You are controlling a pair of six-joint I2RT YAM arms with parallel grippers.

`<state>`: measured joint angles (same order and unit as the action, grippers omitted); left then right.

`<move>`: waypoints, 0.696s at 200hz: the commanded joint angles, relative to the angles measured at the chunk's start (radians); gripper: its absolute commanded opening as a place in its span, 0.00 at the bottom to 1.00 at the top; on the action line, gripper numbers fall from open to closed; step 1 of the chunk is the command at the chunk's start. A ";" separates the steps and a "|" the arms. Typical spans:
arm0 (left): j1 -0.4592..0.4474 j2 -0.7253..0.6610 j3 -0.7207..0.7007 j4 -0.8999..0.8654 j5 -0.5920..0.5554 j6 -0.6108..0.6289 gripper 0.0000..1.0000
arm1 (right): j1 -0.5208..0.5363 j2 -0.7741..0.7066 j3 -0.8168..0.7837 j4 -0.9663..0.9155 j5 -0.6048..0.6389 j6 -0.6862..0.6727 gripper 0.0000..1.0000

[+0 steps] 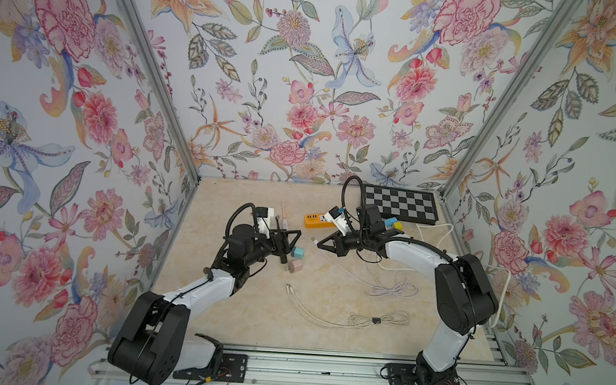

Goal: Charge the electric toothbrush
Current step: Pick up the charging cable from the center of the board.

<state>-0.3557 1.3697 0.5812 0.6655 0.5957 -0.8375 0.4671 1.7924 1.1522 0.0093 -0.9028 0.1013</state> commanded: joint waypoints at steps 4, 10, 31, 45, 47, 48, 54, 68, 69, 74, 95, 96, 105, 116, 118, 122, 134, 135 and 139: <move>-0.003 0.083 -0.012 0.358 0.164 -0.225 0.76 | -0.037 -0.023 -0.078 0.322 -0.151 0.359 0.00; -0.003 0.103 -0.020 0.423 0.170 -0.260 0.75 | -0.038 -0.021 -0.084 0.339 -0.159 0.379 0.00; -0.009 0.162 -0.028 0.532 0.164 -0.311 0.74 | -0.032 -0.018 -0.098 0.407 -0.183 0.452 0.00; -0.014 0.205 -0.017 0.536 0.159 -0.314 0.73 | -0.025 -0.026 -0.117 0.506 -0.196 0.527 0.00; -0.014 0.222 -0.016 0.537 0.158 -0.316 0.74 | -0.024 -0.026 -0.119 0.522 -0.197 0.540 0.00; -0.013 0.228 -0.015 0.538 0.158 -0.318 0.74 | -0.023 -0.026 -0.120 0.528 -0.197 0.546 0.00; -0.014 0.251 -0.015 0.552 0.154 -0.333 0.73 | -0.020 -0.029 -0.121 0.563 -0.202 0.573 0.00; -0.014 0.307 -0.019 0.647 0.154 -0.395 0.72 | -0.008 -0.031 -0.118 0.601 -0.211 0.616 0.00; -0.014 0.311 -0.018 0.656 0.153 -0.404 0.72 | -0.008 -0.031 -0.117 0.602 -0.212 0.618 0.00; -0.014 0.330 -0.020 0.710 0.158 -0.440 0.70 | -0.003 -0.030 -0.114 0.603 -0.211 0.626 0.00; -0.017 0.406 -0.019 0.965 0.167 -0.587 0.60 | 0.010 -0.026 -0.106 0.605 -0.211 0.652 0.00; -0.017 0.409 -0.019 0.973 0.167 -0.592 0.60 | 0.011 -0.025 -0.106 0.606 -0.211 0.652 0.00; -0.018 0.431 -0.017 1.030 0.167 -0.629 0.56 | 0.014 -0.025 -0.105 0.603 -0.209 0.654 0.00; -0.020 0.445 -0.017 1.066 0.170 -0.643 0.52 | 0.013 -0.022 -0.105 0.592 -0.204 0.654 0.00; -0.020 0.445 -0.018 1.068 0.169 -0.644 0.52 | 0.013 -0.021 -0.105 0.590 -0.204 0.654 0.00; -0.020 0.446 -0.021 1.073 0.168 -0.643 0.52 | 0.012 -0.020 -0.105 0.587 -0.205 0.653 0.00; -0.021 0.439 -0.034 1.080 0.162 -0.637 0.53 | 0.012 -0.018 -0.109 0.584 -0.202 0.656 0.00; -0.020 0.438 -0.034 1.080 0.161 -0.636 0.54 | 0.012 -0.018 -0.109 0.584 -0.203 0.656 0.00; -0.020 0.433 -0.036 1.080 0.159 -0.634 0.56 | 0.012 -0.018 -0.111 0.584 -0.201 0.658 0.00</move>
<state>-0.3668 1.8069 0.5613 1.5093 0.7422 -1.4014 0.4786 1.7870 1.0428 0.5556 -1.0893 0.7181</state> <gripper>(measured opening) 0.525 0.068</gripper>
